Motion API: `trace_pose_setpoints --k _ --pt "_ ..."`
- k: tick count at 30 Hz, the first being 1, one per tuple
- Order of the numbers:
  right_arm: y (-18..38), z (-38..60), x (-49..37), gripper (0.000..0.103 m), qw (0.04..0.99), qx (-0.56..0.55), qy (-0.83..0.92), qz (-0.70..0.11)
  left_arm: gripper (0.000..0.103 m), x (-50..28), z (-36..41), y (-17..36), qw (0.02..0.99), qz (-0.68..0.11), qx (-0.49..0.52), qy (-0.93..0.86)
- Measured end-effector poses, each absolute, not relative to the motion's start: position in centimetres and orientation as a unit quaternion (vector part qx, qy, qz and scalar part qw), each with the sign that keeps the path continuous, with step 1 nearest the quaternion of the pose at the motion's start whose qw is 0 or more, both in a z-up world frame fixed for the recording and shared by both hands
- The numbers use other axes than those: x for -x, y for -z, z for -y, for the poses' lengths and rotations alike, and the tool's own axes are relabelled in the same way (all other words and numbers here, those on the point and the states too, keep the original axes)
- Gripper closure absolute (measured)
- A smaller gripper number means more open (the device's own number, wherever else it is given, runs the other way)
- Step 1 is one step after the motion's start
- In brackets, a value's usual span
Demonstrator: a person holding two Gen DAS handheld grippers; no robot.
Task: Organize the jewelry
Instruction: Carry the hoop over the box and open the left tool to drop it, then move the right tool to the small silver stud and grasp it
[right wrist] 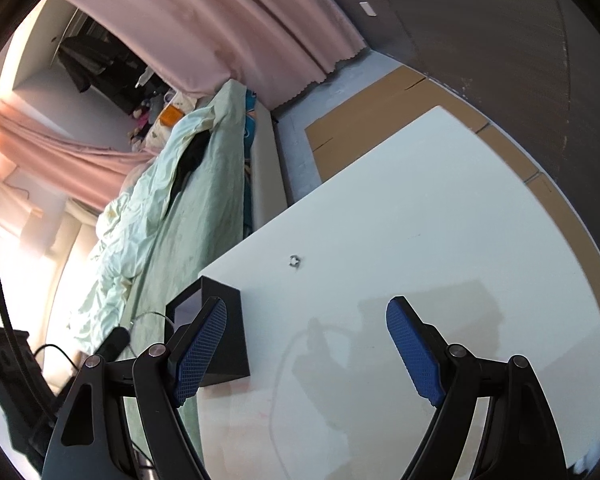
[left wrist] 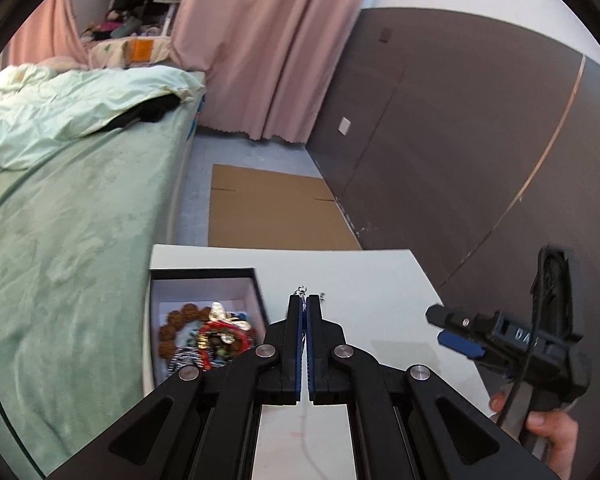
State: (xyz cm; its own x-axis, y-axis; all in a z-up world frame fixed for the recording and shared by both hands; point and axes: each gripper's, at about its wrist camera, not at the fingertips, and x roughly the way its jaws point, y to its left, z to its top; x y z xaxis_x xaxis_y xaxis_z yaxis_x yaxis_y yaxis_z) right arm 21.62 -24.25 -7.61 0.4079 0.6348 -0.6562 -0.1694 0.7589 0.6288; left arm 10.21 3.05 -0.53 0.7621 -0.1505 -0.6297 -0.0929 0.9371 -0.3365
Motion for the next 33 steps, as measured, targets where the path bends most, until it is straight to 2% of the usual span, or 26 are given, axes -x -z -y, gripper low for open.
trace_pose_setpoints --k 14,24,25,26,27,28,29,31,33 --pt "8.7 21.2 -22.4 0.019 0.800 -0.218 -0.260 -0.495 0.102 -10.2 -7.8 0.4 0.913 -0.325 0.248 -0.011" --pt "10.0 19.1 -24.5 0.019 0.796 -0.203 -0.258 -0.508 0.099 -12.2 -10.1 2.2 0.884 -0.370 0.286 -0.029" --pt "10.3 18.7 -24.9 0.019 0.797 -0.199 -0.257 -0.509 0.093 -12.5 -10.3 2.4 0.881 -0.373 0.287 -0.030" --pt "10.4 18.3 -25.0 0.019 0.798 -0.196 -0.257 -0.509 0.077 -12.8 -10.5 2.6 0.880 -0.376 0.289 -0.032" --pt "10.6 18.0 -25.3 0.019 0.799 -0.192 -0.255 -0.509 0.066 -12.9 -10.7 2.7 0.879 -0.375 0.293 -0.034" --pt "10.8 17.6 -25.7 0.020 0.803 -0.187 -0.250 -0.508 0.044 -13.1 -11.0 2.8 0.880 -0.369 0.297 -0.037" --pt "11.0 17.3 -26.0 0.024 0.806 -0.182 -0.245 -0.508 0.030 -13.1 -11.3 2.7 0.882 -0.358 0.302 -0.043" --pt "11.5 16.6 -26.5 0.033 0.808 -0.171 -0.237 -0.512 0.024 -13.1 -11.7 2.4 0.888 -0.341 0.306 -0.050" --pt "12.1 15.9 -27.1 0.039 0.808 -0.159 -0.229 -0.520 0.024 -13.6 -12.1 2.3 0.889 -0.339 0.305 -0.053"
